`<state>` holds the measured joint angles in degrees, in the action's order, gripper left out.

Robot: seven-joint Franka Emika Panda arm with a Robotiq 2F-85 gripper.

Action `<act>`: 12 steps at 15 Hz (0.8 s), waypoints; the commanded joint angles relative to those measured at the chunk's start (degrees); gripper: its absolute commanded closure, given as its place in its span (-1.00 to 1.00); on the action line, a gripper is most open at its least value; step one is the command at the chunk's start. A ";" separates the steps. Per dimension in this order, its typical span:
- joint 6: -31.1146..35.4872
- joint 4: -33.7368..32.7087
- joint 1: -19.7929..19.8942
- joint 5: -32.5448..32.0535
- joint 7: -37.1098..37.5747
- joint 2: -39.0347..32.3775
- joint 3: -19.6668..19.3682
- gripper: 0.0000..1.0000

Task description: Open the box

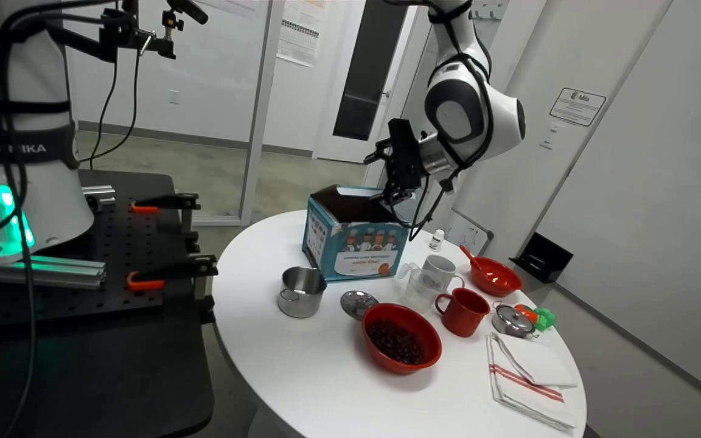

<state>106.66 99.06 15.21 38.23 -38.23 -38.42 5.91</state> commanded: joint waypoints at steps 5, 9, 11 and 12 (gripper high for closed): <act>-1.92 1.60 -2.79 0.49 -0.75 3.66 0.77 -1.00; -1.28 2.06 -4.95 0.20 0.72 5.52 0.83 -1.00; -0.81 2.36 -6.19 0.08 1.70 6.58 0.88 -1.00; -0.58 2.53 -6.96 -0.02 2.47 7.21 0.94 -1.00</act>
<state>105.51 99.71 10.12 38.23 -37.73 -34.19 6.99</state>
